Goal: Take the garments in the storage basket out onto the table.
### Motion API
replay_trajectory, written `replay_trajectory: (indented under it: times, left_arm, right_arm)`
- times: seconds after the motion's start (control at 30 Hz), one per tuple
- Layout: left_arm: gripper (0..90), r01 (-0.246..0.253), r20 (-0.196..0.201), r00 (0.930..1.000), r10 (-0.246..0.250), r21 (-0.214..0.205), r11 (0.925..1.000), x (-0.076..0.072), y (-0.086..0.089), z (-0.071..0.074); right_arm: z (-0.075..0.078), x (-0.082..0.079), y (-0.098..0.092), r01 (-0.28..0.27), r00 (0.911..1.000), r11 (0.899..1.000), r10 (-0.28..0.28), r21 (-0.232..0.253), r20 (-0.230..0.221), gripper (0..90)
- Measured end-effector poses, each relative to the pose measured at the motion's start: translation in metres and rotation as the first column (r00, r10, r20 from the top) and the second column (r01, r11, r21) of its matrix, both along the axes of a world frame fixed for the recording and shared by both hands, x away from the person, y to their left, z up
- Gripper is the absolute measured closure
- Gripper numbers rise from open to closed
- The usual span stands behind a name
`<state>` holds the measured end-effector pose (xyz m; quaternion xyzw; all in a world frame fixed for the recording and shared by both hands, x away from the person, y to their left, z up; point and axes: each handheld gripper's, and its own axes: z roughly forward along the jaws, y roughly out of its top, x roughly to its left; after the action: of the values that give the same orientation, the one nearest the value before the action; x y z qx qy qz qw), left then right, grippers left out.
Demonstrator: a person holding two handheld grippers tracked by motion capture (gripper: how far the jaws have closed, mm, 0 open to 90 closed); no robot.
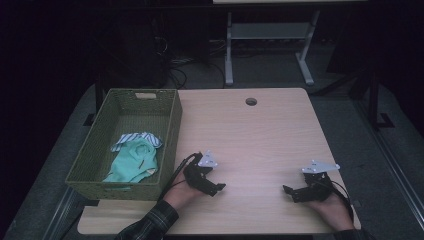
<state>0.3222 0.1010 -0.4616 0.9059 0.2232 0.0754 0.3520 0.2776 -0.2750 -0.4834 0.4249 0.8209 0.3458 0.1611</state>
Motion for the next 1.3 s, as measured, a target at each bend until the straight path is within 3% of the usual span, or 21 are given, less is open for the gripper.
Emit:
replay_trajectory:
  times: [0.57, 0.93, 1.3]
  left_arm:
    - [13.4, -0.024, -0.001, 0.9997, 0.024, -0.003, 0.9997, 0.001, 0.002, 0.007]
    - [13.4, -0.011, -0.016, 0.9998, 0.011, -0.011, 0.9999, 0.000, 0.003, 0.013]
    - [13.6, -0.054, -0.029, 0.9982, 0.053, -0.023, 0.9983, 0.001, 0.005, 0.016]
  right_arm:
    - [0.000, 0.002, -0.001, -0.002, 1.0000, 1.000, 0.002, -0.002, -0.001, 1.7]
    - [0.000, 0.002, 0.000, 0.000, 1.0000, 1.000, 0.000, 0.002, -0.003, 1.7]
    - [0.000, 0.002, 0.000, 0.002, 1.0000, 1.000, -0.002, 0.003, -0.006, 1.7]
